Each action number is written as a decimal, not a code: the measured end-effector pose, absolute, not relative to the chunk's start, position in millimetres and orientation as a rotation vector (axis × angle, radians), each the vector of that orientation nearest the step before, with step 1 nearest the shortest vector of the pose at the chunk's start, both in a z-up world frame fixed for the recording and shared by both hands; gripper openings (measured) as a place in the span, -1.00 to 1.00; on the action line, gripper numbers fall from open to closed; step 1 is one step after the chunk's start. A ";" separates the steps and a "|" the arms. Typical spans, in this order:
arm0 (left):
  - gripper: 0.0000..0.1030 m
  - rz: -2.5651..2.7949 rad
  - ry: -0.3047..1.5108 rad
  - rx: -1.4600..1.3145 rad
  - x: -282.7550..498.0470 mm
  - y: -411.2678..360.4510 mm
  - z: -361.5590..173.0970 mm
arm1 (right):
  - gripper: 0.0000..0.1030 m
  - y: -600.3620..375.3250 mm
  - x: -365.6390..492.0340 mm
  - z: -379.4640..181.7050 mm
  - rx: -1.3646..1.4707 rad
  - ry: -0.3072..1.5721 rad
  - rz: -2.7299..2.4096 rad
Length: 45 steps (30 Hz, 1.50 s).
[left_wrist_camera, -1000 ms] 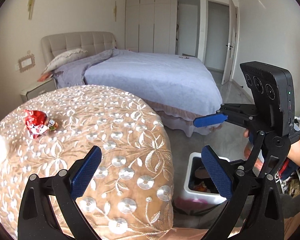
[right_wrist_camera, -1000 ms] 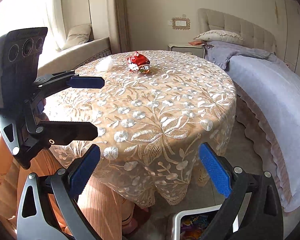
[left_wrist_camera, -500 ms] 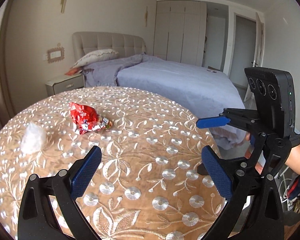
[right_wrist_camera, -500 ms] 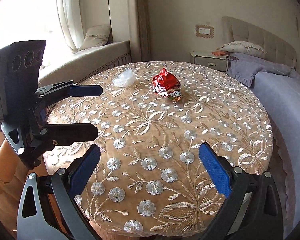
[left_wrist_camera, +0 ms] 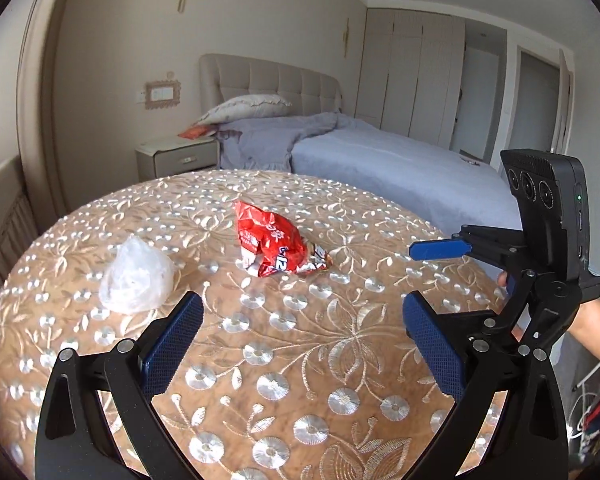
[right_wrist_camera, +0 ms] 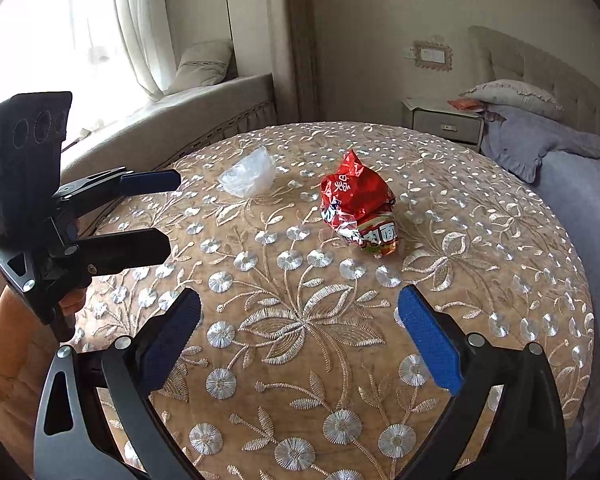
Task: Collect trash
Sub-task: 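Grasp the clear plastic bag with the left tool while the right tool grasps the red noodle wrapper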
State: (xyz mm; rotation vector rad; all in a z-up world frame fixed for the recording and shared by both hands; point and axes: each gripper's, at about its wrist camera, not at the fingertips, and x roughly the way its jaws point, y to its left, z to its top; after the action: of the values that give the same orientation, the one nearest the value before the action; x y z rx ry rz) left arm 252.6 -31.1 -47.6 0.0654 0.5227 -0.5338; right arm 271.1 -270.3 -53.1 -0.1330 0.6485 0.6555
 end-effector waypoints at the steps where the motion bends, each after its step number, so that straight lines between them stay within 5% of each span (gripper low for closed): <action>1: 0.90 -0.522 0.527 0.072 259.0 -27.4 -47.8 | 0.91 -267.3 278.4 -52.3 -0.141 0.652 0.657; 28: 0.90 -0.390 0.807 0.132 420.2 17.2 -94.3 | 0.91 -217.1 430.8 -92.5 -0.238 0.813 0.614; 30: 0.71 -0.409 0.832 0.140 421.8 12.9 -97.6 | 0.89 -216.0 429.9 -96.6 -0.238 0.825 0.619; 32: 0.29 -0.412 0.831 0.168 418.3 6.9 -98.3 | 0.47 -213.4 425.6 -99.9 -0.262 0.833 0.614; 33: 0.20 -0.419 0.837 0.166 416.5 5.0 -99.0 | 0.47 -213.0 421.1 -99.7 -0.268 0.824 0.619; 45: -0.08 -0.462 0.769 0.149 346.6 -31.6 -87.9 | 0.43 -240.6 322.4 -73.0 -0.346 0.738 0.646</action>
State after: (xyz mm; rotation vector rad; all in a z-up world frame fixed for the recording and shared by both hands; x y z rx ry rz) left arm 346.6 -31.6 -87.9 0.1495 0.7695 -0.4622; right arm 322.4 -240.6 -73.0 -0.3461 0.7377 0.6462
